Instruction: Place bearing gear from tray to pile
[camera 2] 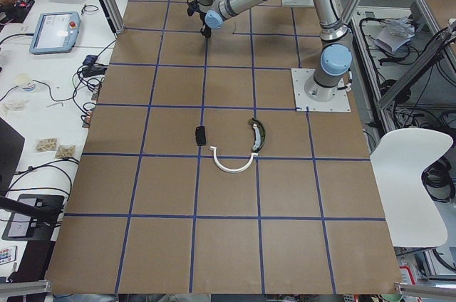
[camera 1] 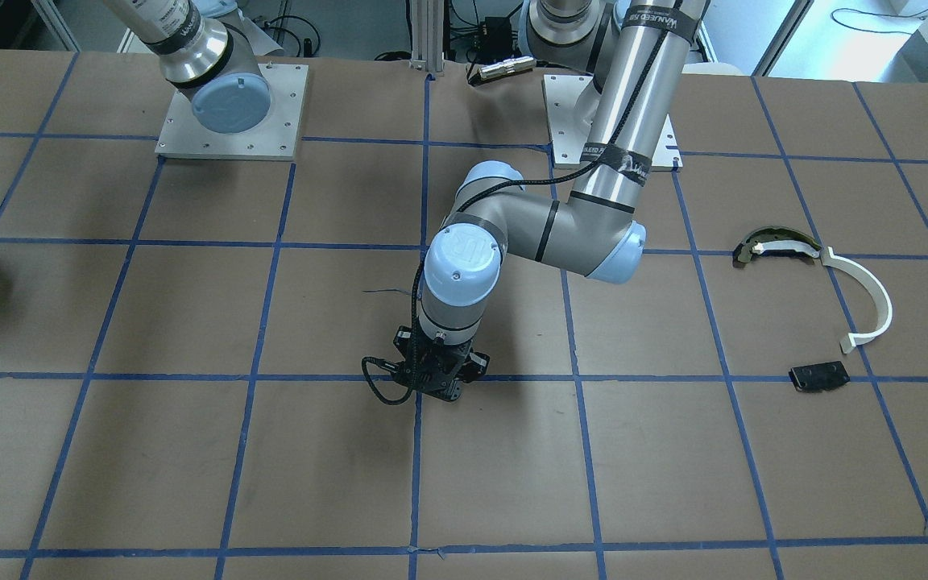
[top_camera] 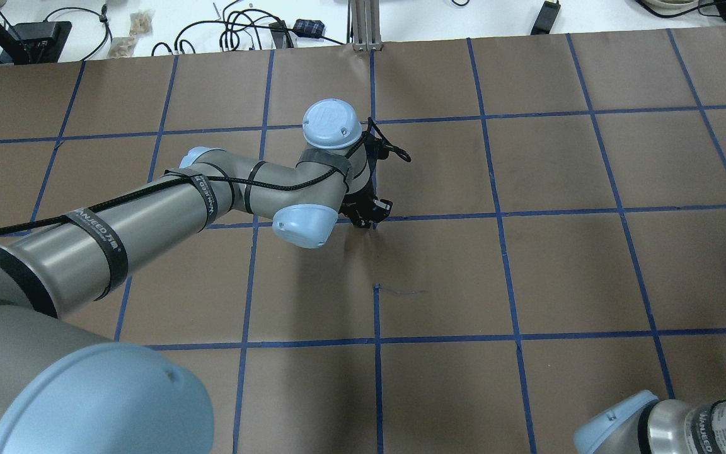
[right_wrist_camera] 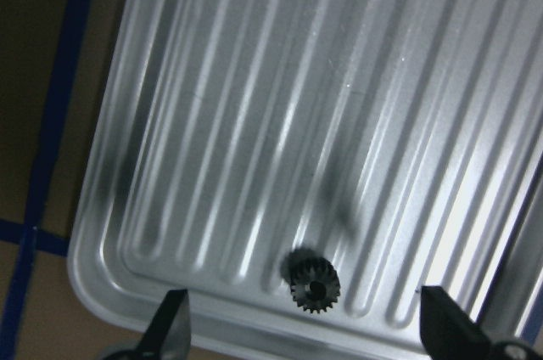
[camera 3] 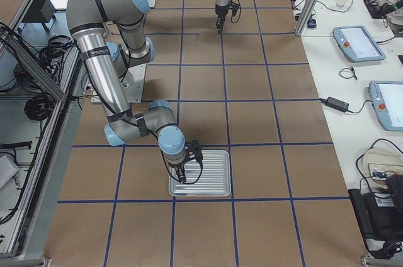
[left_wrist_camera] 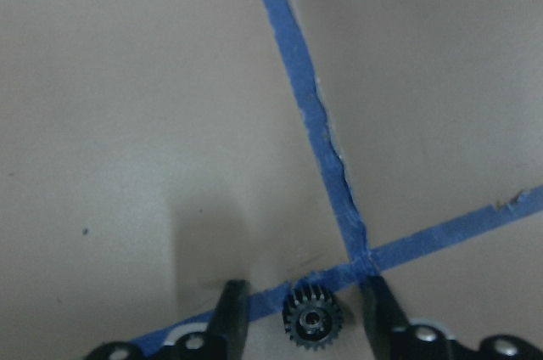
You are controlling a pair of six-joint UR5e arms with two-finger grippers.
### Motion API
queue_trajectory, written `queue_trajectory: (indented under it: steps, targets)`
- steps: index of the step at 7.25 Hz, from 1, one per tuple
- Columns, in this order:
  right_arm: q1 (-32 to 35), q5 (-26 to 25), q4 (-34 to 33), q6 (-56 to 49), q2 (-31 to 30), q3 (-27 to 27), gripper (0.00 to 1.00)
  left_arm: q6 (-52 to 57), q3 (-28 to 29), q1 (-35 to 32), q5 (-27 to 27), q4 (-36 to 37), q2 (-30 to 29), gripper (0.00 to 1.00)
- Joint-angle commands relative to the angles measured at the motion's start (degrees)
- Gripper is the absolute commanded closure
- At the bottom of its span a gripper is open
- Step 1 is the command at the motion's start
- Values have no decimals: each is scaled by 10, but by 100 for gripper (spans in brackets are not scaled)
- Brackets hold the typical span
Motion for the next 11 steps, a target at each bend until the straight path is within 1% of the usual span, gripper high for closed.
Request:
queue_trajectory:
  steps: [1,2,3,4,5,6,7,8,9,10,11]
  targets:
    - [-5,-4,-43,2,22,3,11,3,6,1,0,0,5,100]
    - [-4,-3,-41,10,20,3,15,13,6,15,1,-10,21,100]
    - [-3,-3,-40,20,20,3,15,32,7,56,-1,-27,37,100]
    - [-2,-2,-40,20,18,3,18,63,8,96,-1,-49,55,100]
    - [-1,1,-40,20,20,4,22,104,13,152,-4,-68,65,100]
    - [-1,1,-39,20,19,4,23,137,15,224,-16,-101,74,100]
    - [-1,2,-39,20,20,5,26,183,16,290,-16,-148,87,100]
    - [-1,3,-38,19,21,5,30,200,17,333,4,-184,104,100]
    - [0,3,-35,20,21,9,34,248,15,365,35,-191,113,100]
    - [1,2,-40,20,18,18,39,315,11,412,48,-192,115,100]
    - [3,2,-40,20,18,18,46,381,7,465,48,-189,115,100]
